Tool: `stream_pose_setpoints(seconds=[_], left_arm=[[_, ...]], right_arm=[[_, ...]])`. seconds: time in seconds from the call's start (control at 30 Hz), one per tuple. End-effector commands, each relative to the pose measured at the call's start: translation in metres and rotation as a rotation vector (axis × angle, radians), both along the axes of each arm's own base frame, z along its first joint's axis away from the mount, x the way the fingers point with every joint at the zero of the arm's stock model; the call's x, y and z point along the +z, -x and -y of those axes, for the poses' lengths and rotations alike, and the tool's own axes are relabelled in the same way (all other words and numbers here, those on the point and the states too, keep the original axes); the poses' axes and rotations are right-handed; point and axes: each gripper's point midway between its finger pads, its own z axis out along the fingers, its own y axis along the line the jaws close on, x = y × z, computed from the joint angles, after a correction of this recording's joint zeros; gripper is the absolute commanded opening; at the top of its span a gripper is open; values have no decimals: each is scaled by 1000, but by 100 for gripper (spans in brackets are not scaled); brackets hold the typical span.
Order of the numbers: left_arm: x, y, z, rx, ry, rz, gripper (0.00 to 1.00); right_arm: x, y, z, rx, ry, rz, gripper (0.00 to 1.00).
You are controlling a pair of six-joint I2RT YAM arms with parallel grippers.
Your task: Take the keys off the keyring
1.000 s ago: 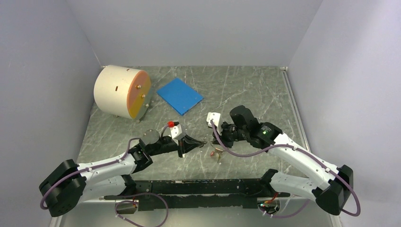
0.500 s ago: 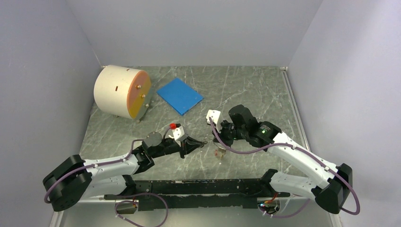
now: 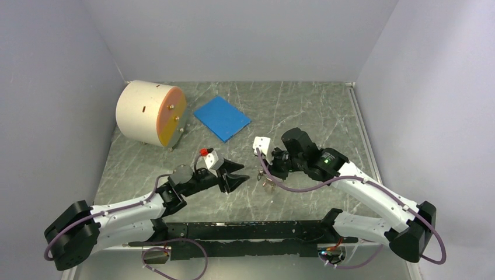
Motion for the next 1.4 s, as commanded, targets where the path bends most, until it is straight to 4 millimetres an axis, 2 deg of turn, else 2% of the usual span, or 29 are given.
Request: stream_pose_setpoints(seconds=[0.0, 0.1, 0.2, 0.3, 0.47, 0.63, 0.9, 1.13, 1.2, 1.3, 1.37], left_arm=[[25, -20, 0, 108, 43, -67, 54], [30, -25, 10, 102, 26, -132, 52], [23, -17, 22, 28, 21, -157, 51], [13, -11, 29, -31, 19, -124, 53], [1, -11, 27, -29, 61, -27, 55], [-17, -13, 35, -54, 2, 13, 56], [-19, -16, 48, -87, 28, 70, 57], [-19, -15, 56, -116, 46, 80, 50], [-17, -15, 57, -122, 49, 88, 42], [-17, -12, 58, -140, 41, 85, 15], [-20, -11, 55, -135, 35, 79, 5]], right_arm=[[18, -1, -7, 38, -10, 46, 0], [16, -1, -8, 41, 8, 40, 0], [15, -3, -8, 24, 16, 39, 0], [15, -4, -10, 2, 13, 17, 0], [14, -5, -12, -21, 13, -18, 0], [11, -5, -13, -44, 24, -53, 0], [9, -3, -16, -36, 20, -77, 0], [5, -2, -17, -36, 24, -92, 0], [4, -2, -17, -38, 27, -96, 0], [4, -3, -15, -45, 35, -91, 0], [4, -4, -12, -57, 45, -80, 0]])
